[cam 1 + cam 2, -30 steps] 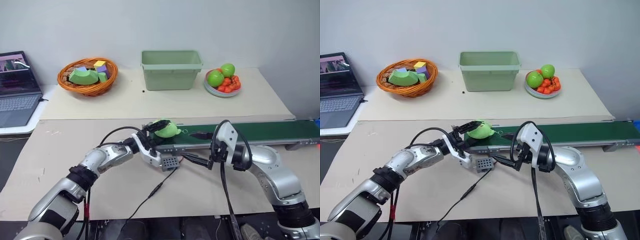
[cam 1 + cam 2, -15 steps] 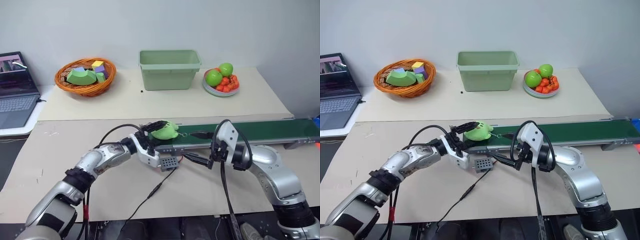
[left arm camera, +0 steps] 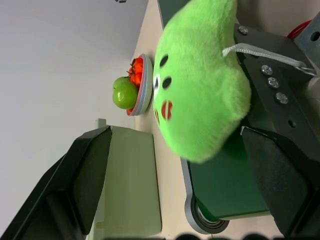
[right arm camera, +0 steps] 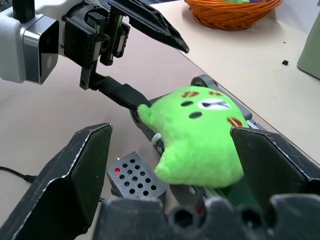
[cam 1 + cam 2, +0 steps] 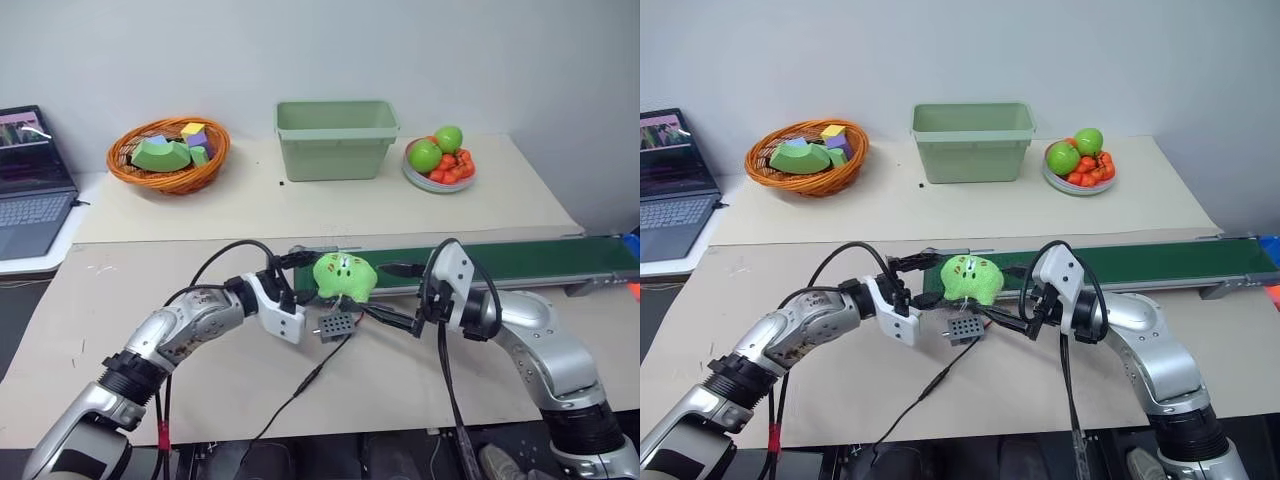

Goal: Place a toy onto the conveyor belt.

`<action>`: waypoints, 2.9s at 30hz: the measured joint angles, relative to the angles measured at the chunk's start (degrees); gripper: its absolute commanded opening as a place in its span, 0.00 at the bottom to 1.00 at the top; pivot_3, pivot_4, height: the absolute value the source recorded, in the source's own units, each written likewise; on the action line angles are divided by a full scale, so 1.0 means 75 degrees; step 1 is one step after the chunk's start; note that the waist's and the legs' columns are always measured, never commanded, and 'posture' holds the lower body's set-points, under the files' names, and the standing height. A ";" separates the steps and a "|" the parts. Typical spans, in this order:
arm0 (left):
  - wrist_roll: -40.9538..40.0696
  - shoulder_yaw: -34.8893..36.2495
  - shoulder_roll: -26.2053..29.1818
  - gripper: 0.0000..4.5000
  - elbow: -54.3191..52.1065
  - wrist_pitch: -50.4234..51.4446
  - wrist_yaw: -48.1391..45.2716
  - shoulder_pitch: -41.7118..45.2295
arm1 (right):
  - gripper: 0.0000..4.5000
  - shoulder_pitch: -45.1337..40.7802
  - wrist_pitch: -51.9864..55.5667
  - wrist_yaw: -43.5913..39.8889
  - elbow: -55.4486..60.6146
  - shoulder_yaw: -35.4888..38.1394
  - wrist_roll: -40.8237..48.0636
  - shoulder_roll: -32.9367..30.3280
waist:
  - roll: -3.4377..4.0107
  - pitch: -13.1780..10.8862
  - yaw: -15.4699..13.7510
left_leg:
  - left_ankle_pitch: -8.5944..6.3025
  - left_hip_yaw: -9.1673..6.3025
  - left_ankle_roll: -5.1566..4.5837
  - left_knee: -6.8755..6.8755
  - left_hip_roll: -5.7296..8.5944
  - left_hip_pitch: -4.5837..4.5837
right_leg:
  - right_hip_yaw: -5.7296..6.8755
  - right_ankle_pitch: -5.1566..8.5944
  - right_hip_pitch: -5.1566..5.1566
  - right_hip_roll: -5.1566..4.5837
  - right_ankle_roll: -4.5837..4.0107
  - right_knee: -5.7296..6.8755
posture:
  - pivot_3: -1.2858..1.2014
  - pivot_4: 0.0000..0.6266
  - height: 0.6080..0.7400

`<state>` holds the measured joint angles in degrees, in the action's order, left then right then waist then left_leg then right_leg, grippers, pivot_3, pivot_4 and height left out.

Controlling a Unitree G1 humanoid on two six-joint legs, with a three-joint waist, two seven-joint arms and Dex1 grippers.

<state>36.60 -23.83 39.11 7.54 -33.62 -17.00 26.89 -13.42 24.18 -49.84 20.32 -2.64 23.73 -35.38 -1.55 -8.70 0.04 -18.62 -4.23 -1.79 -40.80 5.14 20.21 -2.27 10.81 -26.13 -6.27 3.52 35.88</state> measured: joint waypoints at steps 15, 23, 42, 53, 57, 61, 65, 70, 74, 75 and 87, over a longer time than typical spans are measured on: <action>-0.0112 0.0347 -0.0186 0.98 0.0597 0.0527 -0.0189 0.0172 | 1.00 -0.0087 -0.0004 -0.0008 -0.0027 0.0000 -0.0004 0.0005 | 0.0003 0.0002 0.0012 | 0.0000 0.0000 0.0000 -0.0001 0.0001 0.0001 | 0.0001 -0.0001 -0.0004 0.0000 -0.0001 0.0007 | 0.52 0.24 0.91; -0.3190 0.1365 -0.0891 0.98 0.0240 0.3019 -0.2223 -0.0037 | 1.00 -0.0088 -0.0004 -0.0017 -0.0048 0.0000 -0.0005 0.0004 | 0.0002 0.0001 0.0043 | -0.0002 -0.0001 -0.0004 -0.0004 0.0000 0.0018 | 0.0009 0.0000 -0.0017 -0.0001 0.0000 -0.0001 | 0.52 0.24 0.91; -0.8494 0.3463 -0.0370 0.98 -0.3062 0.7473 -0.4928 -0.1468 | 1.00 -0.0126 -0.0004 -0.0023 -0.0107 -0.0011 -0.0008 -0.0004 | 0.0003 0.0000 0.0082 | -0.0002 -0.0002 -0.0002 -0.0003 -0.0003 0.0010 | 0.0004 0.0000 -0.0010 0.0000 -0.0001 -0.0006 | 0.52 0.24 0.91; -0.8830 0.4124 -0.0545 0.98 -0.3291 0.7650 -0.4321 -0.2150 | 1.00 -0.0126 -0.0002 -0.0098 -0.0112 -0.0005 0.0001 -0.0083 | 0.0002 0.0000 0.0079 | -0.0002 -0.0002 -0.0002 -0.0002 -0.0003 0.0010 | 0.0004 0.0000 -0.0009 0.0001 -0.0002 -0.0009 | 0.52 0.24 0.91; -0.8832 0.4121 -0.0549 0.98 -0.3302 0.7655 -0.4327 -0.2152 | 1.00 -0.0166 -0.0002 -0.0170 -0.0219 -0.0006 -0.0003 -0.0083 | 0.0003 0.0000 0.0081 | -0.0002 -0.0002 -0.0002 -0.0002 -0.0003 0.0010 | 0.0004 0.0000 -0.0009 0.0001 -0.0002 -0.0011 | 0.52 0.24 0.91; -0.8833 0.4097 -0.0561 0.98 -0.3316 0.7659 -0.4332 -0.2151 | 1.00 -0.0228 -0.0003 -0.0185 -0.0295 -0.0007 -0.0011 -0.0082 | 0.0003 0.0000 0.0090 | -0.0002 -0.0002 -0.0002 -0.0002 -0.0003 0.0010 | 0.0003 0.0000 -0.0009 0.0001 -0.0002 -0.0010 | 0.52 0.24 0.91; -0.8848 0.4036 -0.0571 0.98 -0.3446 0.7682 -0.4358 -0.2151 | 1.00 -0.0228 -0.0008 -0.0194 -0.0329 -0.0010 -0.0028 -0.0079 | 0.0003 0.0000 0.0085 | -0.0002 -0.0002 -0.0002 -0.0002 -0.0003 0.0010 | 0.0003 0.0000 -0.0009 0.0001 -0.0002 -0.0011 | 0.52 0.24 0.91; -0.8848 0.3983 -0.0584 0.98 -0.3481 0.7682 -0.4370 -0.2151 | 1.00 -0.0228 -0.0043 -0.0238 -0.0367 -0.0010 -0.0055 -0.0079 | 0.0003 0.0000 0.0087 | -0.0002 -0.0002 -0.0002 -0.0002 -0.0003 0.0010 | 0.0003 0.0000 -0.0009 0.0001 -0.0002 -0.0010 | 0.52 0.24 0.91; -0.8850 0.3983 -0.0609 0.98 -0.3481 0.7682 -0.4366 -0.2151 | 1.00 -0.0227 -0.0050 -0.0270 -0.0387 -0.0010 -0.0066 -0.0079 | 0.0002 0.0000 0.0086 | -0.0002 -0.0002 -0.0002 -0.0002 -0.0003 0.0010 | 0.0004 0.0000 -0.0009 0.0001 -0.0002 -0.0011 | 0.52 0.24 0.91; -0.8852 0.3983 -0.0624 0.98 -0.3481 0.7682 -0.4365 -0.2150 | 1.00 -0.0227 -0.0050 -0.0276 -0.0387 -0.0010 -0.0066 -0.0078 | 0.0002 0.0000 0.0086 | -0.0002 -0.0002 -0.0002 -0.0002 -0.0003 0.0010 | 0.0004 0.0000 -0.0009 0.0001 -0.0002 -0.0012 | 0.52 0.24 0.91; -0.9002 0.3983 -0.0644 0.98 -0.3491 0.7695 -0.4330 -0.2151 | 1.00 -0.0228 -0.0054 -0.0323 -0.0394 -0.0011 -0.0074 -0.0034 | 0.0002 0.0000 0.0086 | -0.0002 -0.0002 -0.0002 -0.0002 -0.0003 0.0010 | 0.0003 0.0000 -0.0009 0.0001 -0.0002 -0.0012 | 0.52 0.24 0.91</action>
<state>-30.91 6.04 34.28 -18.65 24.09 -49.48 10.76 -15.13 23.78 -52.26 17.37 -2.72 23.18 -35.63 -1.54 -8.70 0.69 -18.63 -4.24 -1.80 -40.81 5.12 20.28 -2.24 10.81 -26.20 -6.27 3.51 35.79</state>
